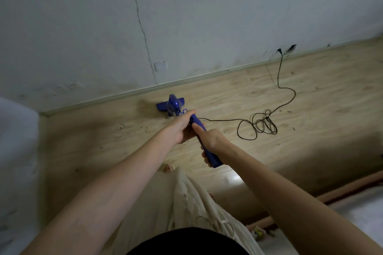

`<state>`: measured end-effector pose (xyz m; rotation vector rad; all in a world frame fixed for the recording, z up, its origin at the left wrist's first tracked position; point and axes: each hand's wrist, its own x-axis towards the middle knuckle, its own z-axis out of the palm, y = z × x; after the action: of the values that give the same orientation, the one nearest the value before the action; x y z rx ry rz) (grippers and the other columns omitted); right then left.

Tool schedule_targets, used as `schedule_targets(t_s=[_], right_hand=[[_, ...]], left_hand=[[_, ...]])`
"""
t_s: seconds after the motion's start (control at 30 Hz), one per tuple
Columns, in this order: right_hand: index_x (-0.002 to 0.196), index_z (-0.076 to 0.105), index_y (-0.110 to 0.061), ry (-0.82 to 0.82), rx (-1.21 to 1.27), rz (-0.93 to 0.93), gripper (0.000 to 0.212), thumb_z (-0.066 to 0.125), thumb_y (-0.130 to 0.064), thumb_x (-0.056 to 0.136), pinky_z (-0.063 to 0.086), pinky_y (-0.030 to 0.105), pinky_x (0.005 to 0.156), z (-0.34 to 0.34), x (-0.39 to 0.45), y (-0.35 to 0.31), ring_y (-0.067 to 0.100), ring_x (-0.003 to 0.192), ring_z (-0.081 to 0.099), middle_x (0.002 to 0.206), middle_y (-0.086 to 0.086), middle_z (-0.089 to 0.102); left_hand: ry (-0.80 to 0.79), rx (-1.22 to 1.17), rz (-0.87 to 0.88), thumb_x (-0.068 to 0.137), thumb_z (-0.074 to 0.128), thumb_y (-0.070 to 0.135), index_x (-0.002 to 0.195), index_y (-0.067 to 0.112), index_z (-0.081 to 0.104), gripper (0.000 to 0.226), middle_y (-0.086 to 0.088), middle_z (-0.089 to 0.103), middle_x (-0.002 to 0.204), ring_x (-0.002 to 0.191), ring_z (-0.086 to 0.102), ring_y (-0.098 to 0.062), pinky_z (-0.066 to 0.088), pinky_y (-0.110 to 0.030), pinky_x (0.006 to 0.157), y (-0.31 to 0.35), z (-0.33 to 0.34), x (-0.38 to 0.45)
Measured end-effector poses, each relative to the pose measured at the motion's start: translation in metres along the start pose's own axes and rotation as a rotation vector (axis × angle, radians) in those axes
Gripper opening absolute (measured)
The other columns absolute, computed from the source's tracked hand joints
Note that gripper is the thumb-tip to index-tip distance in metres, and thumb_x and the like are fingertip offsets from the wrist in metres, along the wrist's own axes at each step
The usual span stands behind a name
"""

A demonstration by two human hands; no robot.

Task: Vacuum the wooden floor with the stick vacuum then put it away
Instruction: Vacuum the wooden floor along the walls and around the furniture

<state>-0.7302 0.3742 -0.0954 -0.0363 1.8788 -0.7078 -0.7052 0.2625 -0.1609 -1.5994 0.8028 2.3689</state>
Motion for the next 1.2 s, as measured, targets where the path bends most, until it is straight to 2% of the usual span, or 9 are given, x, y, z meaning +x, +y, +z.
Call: schedule_targets(t_s=[0.07, 0.13, 0.33, 0.43, 0.6, 0.8, 0.97, 1.13, 1.2], right_hand=[[0.085, 0.046, -0.008, -0.031, -0.005, -0.011, 0.05, 0.042, -0.056, 0.097, 0.039, 0.019, 0.039, -0.008, -0.012, 0.008, 0.017, 0.047, 0.048, 0.067, 0.007, 0.05], [0.083, 0.046, -0.009, -0.054, -0.007, -0.007, 0.049, 0.042, -0.056, 0.097, 0.039, 0.018, 0.037, -0.014, -0.019, 0.017, 0.017, 0.046, 0.047, 0.066, 0.007, 0.05], [0.086, 0.048, -0.007, -0.041, -0.009, -0.001, 0.053, 0.043, -0.059, 0.095, 0.04, 0.019, 0.038, -0.013, -0.014, 0.037, 0.016, 0.043, 0.049, 0.065, 0.008, 0.053], [0.089, 0.049, -0.006, -0.033, 0.006, -0.006, 0.055, 0.043, -0.06, 0.095, 0.04, 0.019, 0.039, -0.007, -0.001, 0.03, 0.018, 0.045, 0.05, 0.066, 0.009, 0.054], [0.091, 0.049, -0.004, -0.032, 0.034, 0.007, 0.056, 0.043, -0.06, 0.095, 0.04, 0.021, 0.041, 0.009, 0.03, 0.007, 0.018, 0.047, 0.049, 0.065, 0.009, 0.053], [0.091, 0.049, -0.006, -0.023, 0.037, 0.027, 0.056, 0.042, -0.062, 0.094, 0.043, 0.024, 0.046, 0.024, 0.055, -0.019, 0.018, 0.049, 0.05, 0.067, 0.008, 0.054], [0.102, 0.048, -0.005, -0.037, 0.016, 0.041, 0.058, 0.041, -0.062, 0.094, 0.043, 0.026, 0.047, 0.015, 0.053, -0.026, 0.019, 0.053, 0.051, 0.072, 0.009, 0.055], [0.113, 0.048, -0.005, -0.027, 0.04, 0.038, 0.058, 0.041, -0.061, 0.095, 0.042, 0.026, 0.047, 0.002, 0.037, -0.028, 0.019, 0.055, 0.051, 0.074, 0.01, 0.054], [0.111, 0.045, -0.008, -0.04, 0.04, 0.023, 0.052, 0.04, -0.058, 0.097, 0.042, 0.026, 0.046, -0.004, 0.028, -0.029, 0.018, 0.055, 0.05, 0.074, 0.009, 0.052]], left_hand=[[-0.014, -0.024, 0.001, 0.091, 0.063, 0.031, 0.09, 0.005, 0.052, 0.029, -0.012, 0.064, 0.058, 0.059, 0.064, -0.021, 0.054, -0.031, 0.057, -0.011, 0.004, -0.007], [-0.032, -0.025, -0.01, 0.091, 0.063, 0.03, 0.092, 0.004, 0.054, 0.027, -0.014, 0.064, 0.068, 0.066, 0.064, -0.023, 0.055, -0.032, 0.062, -0.021, 0.007, -0.012], [-0.038, 0.017, -0.011, 0.093, 0.062, 0.028, 0.099, 0.002, 0.052, 0.029, -0.015, 0.062, 0.082, 0.07, 0.064, -0.023, 0.055, -0.034, 0.064, -0.032, 0.008, -0.011], [-0.03, 0.042, 0.007, 0.092, 0.062, 0.03, 0.1, 0.002, 0.05, 0.031, -0.015, 0.062, 0.083, 0.068, 0.064, -0.023, 0.058, -0.033, 0.061, -0.022, 0.003, -0.005], [0.037, 0.048, 0.042, 0.094, 0.059, 0.032, 0.1, 0.002, 0.051, 0.031, -0.014, 0.061, 0.075, 0.065, 0.063, -0.022, 0.057, -0.034, 0.066, 0.006, -0.005, 0.01], [0.061, 0.009, 0.028, 0.09, 0.065, 0.035, 0.106, 0.005, 0.051, 0.036, -0.012, 0.061, 0.085, 0.067, 0.066, -0.02, 0.057, -0.034, 0.06, 0.034, -0.017, 0.02], [0.026, -0.018, 0.011, 0.09, 0.067, 0.031, 0.102, 0.003, 0.051, 0.035, -0.017, 0.062, 0.085, 0.071, 0.066, -0.024, 0.056, -0.037, 0.076, 0.041, -0.017, 0.021], [0.008, -0.062, -0.009, 0.085, 0.071, 0.03, 0.113, 0.005, 0.051, 0.042, -0.015, 0.061, 0.085, 0.058, 0.067, -0.023, 0.056, -0.03, 0.052, 0.034, -0.003, 0.018], [-0.014, -0.087, -0.018, 0.087, 0.069, 0.026, 0.116, 0.004, 0.05, 0.041, -0.018, 0.063, 0.096, 0.068, 0.067, -0.024, 0.057, -0.03, 0.051, 0.035, -0.001, 0.014]])
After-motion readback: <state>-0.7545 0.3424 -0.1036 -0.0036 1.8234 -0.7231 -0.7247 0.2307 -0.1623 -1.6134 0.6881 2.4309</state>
